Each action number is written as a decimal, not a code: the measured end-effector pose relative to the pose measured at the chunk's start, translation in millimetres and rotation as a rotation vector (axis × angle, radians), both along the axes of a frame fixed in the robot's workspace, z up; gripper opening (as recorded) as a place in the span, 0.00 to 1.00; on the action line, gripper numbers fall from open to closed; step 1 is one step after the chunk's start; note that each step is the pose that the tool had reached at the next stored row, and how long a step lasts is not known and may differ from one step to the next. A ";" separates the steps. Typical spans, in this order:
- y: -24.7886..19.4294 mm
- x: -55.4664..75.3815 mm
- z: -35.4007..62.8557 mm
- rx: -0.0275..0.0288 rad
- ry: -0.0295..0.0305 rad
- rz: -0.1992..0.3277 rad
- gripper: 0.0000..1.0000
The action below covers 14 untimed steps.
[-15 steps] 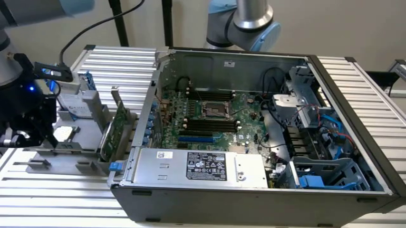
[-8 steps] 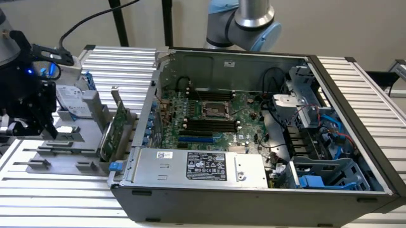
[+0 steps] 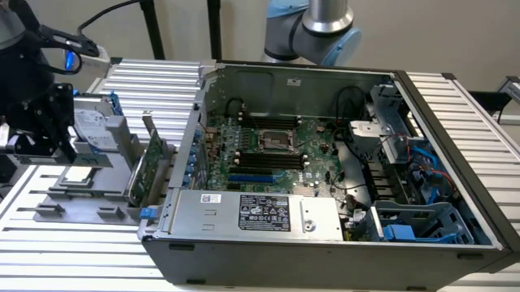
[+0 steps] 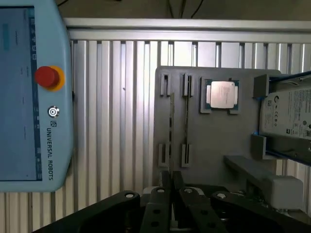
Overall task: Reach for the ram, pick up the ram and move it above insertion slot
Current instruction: 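Pick up the ram and move it above insertion slot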
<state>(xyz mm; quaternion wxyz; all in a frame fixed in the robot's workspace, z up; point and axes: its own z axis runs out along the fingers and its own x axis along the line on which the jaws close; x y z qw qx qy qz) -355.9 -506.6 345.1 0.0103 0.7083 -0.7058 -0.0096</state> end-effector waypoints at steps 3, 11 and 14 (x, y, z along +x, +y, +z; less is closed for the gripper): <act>0.0 7.2 13.4 0.0020 0.0000 0.003 0.13; 0.0 34.2 42.1 0.0183 0.0000 0.007 0.13; 0.0 46.7 45.4 0.0266 -0.0001 0.008 0.13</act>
